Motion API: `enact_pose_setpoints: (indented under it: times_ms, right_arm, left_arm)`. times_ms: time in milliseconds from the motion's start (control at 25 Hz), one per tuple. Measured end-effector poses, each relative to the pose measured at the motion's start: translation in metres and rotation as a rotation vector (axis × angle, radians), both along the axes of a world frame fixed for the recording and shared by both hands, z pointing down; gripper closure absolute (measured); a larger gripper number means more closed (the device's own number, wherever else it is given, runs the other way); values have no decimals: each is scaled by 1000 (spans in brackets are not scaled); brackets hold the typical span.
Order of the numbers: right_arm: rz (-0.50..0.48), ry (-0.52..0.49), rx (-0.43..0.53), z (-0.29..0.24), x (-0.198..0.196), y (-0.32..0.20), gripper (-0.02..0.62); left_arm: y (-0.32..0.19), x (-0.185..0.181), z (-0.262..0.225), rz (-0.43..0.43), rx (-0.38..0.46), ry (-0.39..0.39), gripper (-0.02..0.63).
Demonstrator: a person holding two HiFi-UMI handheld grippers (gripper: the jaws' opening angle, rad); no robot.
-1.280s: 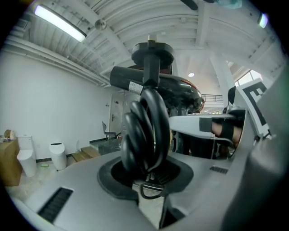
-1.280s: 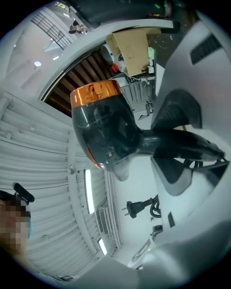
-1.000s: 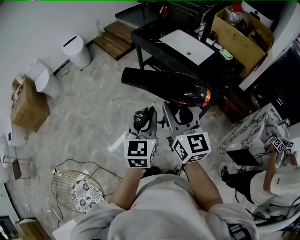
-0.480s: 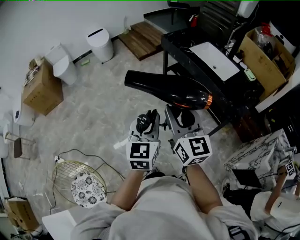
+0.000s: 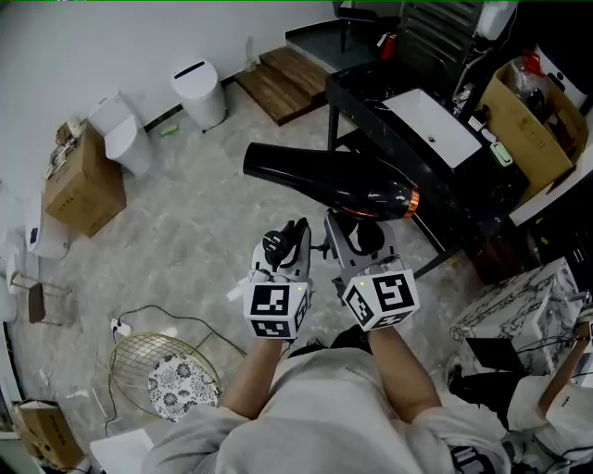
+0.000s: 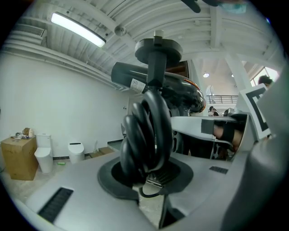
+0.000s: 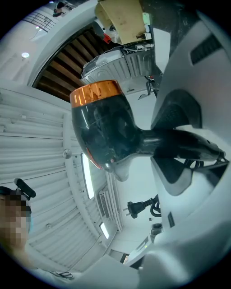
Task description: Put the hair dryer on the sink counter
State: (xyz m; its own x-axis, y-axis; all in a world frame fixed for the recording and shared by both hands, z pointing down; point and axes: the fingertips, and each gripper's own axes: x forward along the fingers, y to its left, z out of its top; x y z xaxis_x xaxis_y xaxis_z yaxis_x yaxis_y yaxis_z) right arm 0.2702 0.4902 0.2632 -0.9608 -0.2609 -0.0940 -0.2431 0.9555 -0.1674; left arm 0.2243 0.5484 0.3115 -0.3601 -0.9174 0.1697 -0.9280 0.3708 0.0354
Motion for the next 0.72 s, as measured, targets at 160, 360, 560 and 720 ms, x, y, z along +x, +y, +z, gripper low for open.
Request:
enact_pose_setpoints:
  times_ms: [160,360,560,720]
  right_arm:
    - [25,18,-9,11,-7,-26,410]
    - [38,6,-24,20,-30,-71,410]
    - [33,-1,-28,20,-64,-129,410]
    - [38,-1,-50,21,-89,-181,410]
  left_arm:
    - [-26,-5,11,35,-19,3,503]
    - [-71,-33,20,48,-22,3,503]
    - [-133,-71,18,45,-40,-4,503]
    - [-186,-94,18,54,-58,-3,503]
